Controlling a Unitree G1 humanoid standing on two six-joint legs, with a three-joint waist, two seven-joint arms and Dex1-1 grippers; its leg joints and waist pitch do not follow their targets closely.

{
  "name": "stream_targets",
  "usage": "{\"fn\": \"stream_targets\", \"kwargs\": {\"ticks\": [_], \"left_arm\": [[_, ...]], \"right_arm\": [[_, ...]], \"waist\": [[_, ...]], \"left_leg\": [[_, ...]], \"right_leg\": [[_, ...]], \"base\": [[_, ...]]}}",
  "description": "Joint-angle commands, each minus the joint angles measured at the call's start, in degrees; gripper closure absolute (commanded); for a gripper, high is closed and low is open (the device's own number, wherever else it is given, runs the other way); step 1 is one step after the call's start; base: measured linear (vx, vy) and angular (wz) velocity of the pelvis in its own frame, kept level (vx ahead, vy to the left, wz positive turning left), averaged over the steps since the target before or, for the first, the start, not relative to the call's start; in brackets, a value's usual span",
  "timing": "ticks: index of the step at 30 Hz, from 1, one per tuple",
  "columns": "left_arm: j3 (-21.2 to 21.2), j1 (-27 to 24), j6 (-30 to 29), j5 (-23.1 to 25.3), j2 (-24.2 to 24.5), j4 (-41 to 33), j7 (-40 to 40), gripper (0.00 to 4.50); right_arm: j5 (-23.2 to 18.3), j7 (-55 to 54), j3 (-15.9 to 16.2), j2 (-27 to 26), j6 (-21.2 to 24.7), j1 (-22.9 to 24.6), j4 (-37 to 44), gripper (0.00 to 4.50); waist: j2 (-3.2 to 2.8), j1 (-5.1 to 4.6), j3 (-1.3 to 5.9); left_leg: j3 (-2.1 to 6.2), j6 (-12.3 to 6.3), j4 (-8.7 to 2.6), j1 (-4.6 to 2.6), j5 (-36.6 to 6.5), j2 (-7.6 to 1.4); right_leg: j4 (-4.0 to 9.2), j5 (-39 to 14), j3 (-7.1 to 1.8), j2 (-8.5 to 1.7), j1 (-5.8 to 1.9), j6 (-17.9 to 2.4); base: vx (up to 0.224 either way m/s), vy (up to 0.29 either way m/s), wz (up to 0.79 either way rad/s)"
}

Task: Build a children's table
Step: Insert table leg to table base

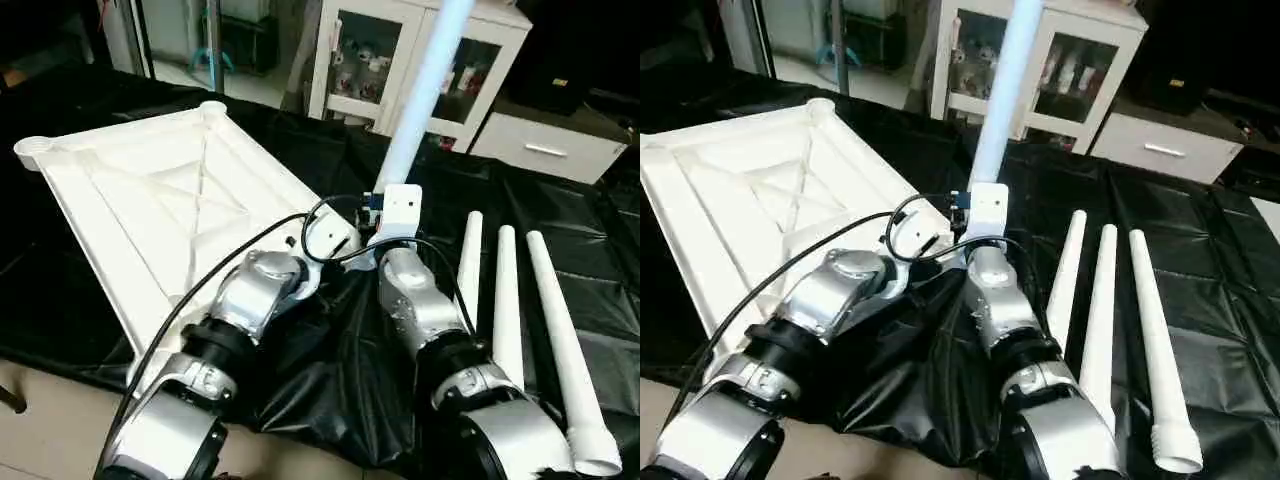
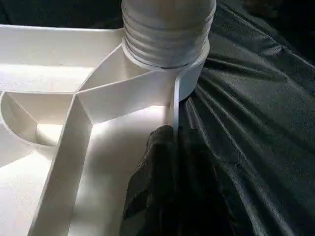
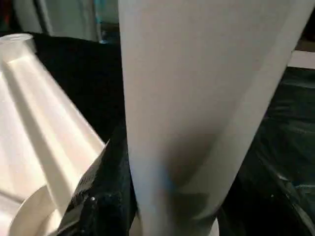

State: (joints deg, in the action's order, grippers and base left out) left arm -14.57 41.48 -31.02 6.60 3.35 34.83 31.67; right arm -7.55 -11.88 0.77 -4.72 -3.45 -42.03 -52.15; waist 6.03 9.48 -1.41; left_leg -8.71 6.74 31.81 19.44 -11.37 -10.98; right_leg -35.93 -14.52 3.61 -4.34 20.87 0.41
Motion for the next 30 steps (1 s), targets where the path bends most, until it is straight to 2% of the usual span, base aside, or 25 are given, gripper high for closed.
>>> {"fn": "stream_targets", "kwargs": {"ticks": [1, 6, 11, 12, 15, 16, 17, 19, 20, 21, 23, 24, 25, 27, 28, 30], "left_arm": [[0.5, 3.4, 0.3, -0.1, -0.9, -1.9, -1.4, 4.50], [1.0, 3.1, 0.1, 0.1, 0.2, -1.6, -1.3, 4.50], [1.1, 2.6, 0.0, -0.3, 1.0, -2.0, -1.0, 4.50], [1.2, 2.6, 0.0, -0.4, 1.2, -2.0, -0.9, 4.50], [1.2, 2.2, 0.1, -0.6, 1.9, -2.2, -0.4, 4.50], [1.2, 2.1, 0.2, -0.6, 2.0, -2.2, -0.3, 4.50], [1.1, 2.0, 0.3, -0.7, 2.3, -2.3, 0.0, 4.50], [1.0, 1.8, 0.5, -0.7, 2.7, -2.5, 0.5, 4.50], [0.7, 1.4, 1.0, -0.7, 3.4, -2.7, 1.3, 4.50], [0.5, 1.2, 1.1, -0.7, 3.7, -2.8, 1.8, 4.50], [0.4, 0.6, 1.3, -0.8, 4.4, -3.2, 2.6, 4.50], [0.2, 0.1, 1.4, -0.9, 5.0, -3.5, 3.4, 4.50], [0.2, 0.0, 1.4, -0.9, 5.1, -3.6, 3.6, 4.50], [-0.1, -0.6, 1.7, -1.0, 6.1, -3.9, 4.5, 4.50], [-0.2, -0.8, 1.8, -1.0, 6.5, -4.0, 4.9, 4.50], [-0.7, -1.8, 2.5, -1.3, 8.3, -4.5, 7.2, 4.50]], "right_arm": [[1.2, -3.2, -2.0, 1.0, 4.2, 4.8, -10.6, 2.64], [-0.3, -0.2, -3.2, 0.2, 1.9, 3.4, -12.1, 2.64], [-0.1, 4.7, -2.7, 0.5, -0.8, 2.5, -11.8, 2.64], [-0.4, 6.0, -3.1, 0.7, -1.4, 2.3, -11.9, 2.08], [-1.7, 9.6, -4.7, 1.3, -2.9, 1.6, -11.8, 1.90], [-2.1, 10.4, -5.1, 1.4, -3.2, 1.5, -11.7, 1.80], [-2.8, 11.7, -5.7, 1.6, -3.2, 1.4, -11.2, 1.68], [-3.8, 13.8, -6.2, 1.9, -3.1, 1.2, -10.2, 1.51], [-4.7, 16.6, -6.4, 2.5, -3.0, 1.2, -8.7, 1.51], [-5.0, 18.0, -6.4, 2.7, -2.8, 1.4, -7.9, 1.35], [-5.1, 21.4, -5.8, 3.7, -2.5, 2.0, -6.0, 1.19], [-5.2, 24.2, -5.5, 4.4, -2.2, 2.7, -4.3, 1.19], [-5.3, 24.9, -5.4, 4.6, -2.2, 2.9, -3.8, 1.12], [-5.6, 29.1, -4.6, 6.0, -1.6, 4.2, -1.0, 0.83], [-5.9, 30.6, -4.4, 6.4, -1.3, 4.6, 0.1, 0.83], [-8.0, 37.6, -3.8, 8.7, 1.6, 7.2, 6.2, 0.59]], "waist": [[-1.03, -0.55, 1.99], [-1.10, -0.70, 1.80], [-1.02, -0.94, 1.85], [-0.94, -0.98, 1.87], [-1.03, -1.10, 1.96], [-1.01, -0.96, 2.05], [-0.80, -1.13, 2.23], [-1.02, -1.21, 2.27], [-0.90, -1.29, 2.20], [-0.82, -1.40, 2.25], [-0.90, -1.45, 2.20], [-1.13, -1.41, 2.11], [-1.07, -1.40, 2.14], [-0.95, -1.35, 2.21], [-0.99, -1.29, 2.24], [-1.19, -1.21, 2.09]], "left_leg": [[0.07, 2.62, -3.72, -0.14, -3.6, -1.69], [0.07, 2.65, -4.07, -0.21, -7.3, -1.92], [0.09, 1.79, -3.91, -0.12, -5.9, -1.95], [0.06, 1.65, -3.89, -0.12, -5.9, -1.96], [0.06, 1.06, -3.80, -0.15, -5.5, -2.00], [0.03, 0.60, -3.61, 0.01, -4.4, -2.11], [0.02, -0.06, -3.37, 0.01, -1.9, -1.93], [-0.13, -1.18, -3.01, -0.06, 0.6, -1.81], [-0.18, -1.66, -3.00, -0.01, 0.8, -1.79], [-0.06, -2.33, -3.03, 0.37, 0.8, -1.84], [-0.11, -2.52, -2.97, 0.28, 0.7, -1.90], [-0.14, -2.63, -2.98, 0.27, 0.5, -1.90], [-0.18, -2.77, -2.94, 0.24, 0.3, -1.95], [-0.26, -3.92, -2.72, 0.37, 1.3, -1.94], [-0.24, -4.48, -2.59, 0.56, 2.6, -1.89], [-0.28, -5.55, -2.47, 0.51, 3.0, -1.92]], "right_leg": [[3.45, 12.3, -2.85, -3.50, -1.96, -4.7], [3.89, 6.8, -2.94, -3.78, -1.77, -4.8], [3.71, 8.8, -2.84, -3.69, -1.89, -5.3], [3.71, 8.8, -2.86, -3.72, -1.90, -5.4], [3.57, 9.4, -2.84, -3.75, -1.94, -6.5], [3.40, 11.7, -2.86, -3.93, -2.10, -7.0], [3.00, 14.9, -2.75, -3.59, -2.25, -7.7], [2.78, 18.1, -2.70, -3.53, -2.14, -8.7], [2.83, 18.5, -2.66, -3.43, -2.14, -8.9], [2.79, 17.7, -2.55, -3.62, -2.51, -9.6], [2.91, 17.2, -2.55, -3.61, -2.36, -9.9], [2.91, 16.9, -2.58, -3.64, -2.30, -10.3], [2.96, 16.9, -2.61, -3.71, -2.35, -10.6], [2.78, 17.9, -2.65, -3.81, -2.50, -11.7], [2.68, 18.8, -2.59, -3.76, -2.62, -12.1], [2.76, 19.2, -2.55, -3.66, -2.56, -12.6]], "base": [[0.000, 0.000, 0.00], [0.000, 0.000, 0.00], [0.000, 0.000, 0.00], [0.000, 0.000, 0.00], [0.000, 0.000, 0.00], [0.000, 0.000, 0.00], [0.000, 0.000, 0.00], [0.000, 0.000, 0.00], [0.000, 0.000, 0.00], [0.000, 0.000, 0.00], [0.000, 0.000, 0.00], [0.000, 0.000, 0.00], [0.000, 0.000, 0.00], [0.000, 0.000, 0.00], [0.000, 0.000, 0.00], [0.000, 0.000, 0.00]]}}
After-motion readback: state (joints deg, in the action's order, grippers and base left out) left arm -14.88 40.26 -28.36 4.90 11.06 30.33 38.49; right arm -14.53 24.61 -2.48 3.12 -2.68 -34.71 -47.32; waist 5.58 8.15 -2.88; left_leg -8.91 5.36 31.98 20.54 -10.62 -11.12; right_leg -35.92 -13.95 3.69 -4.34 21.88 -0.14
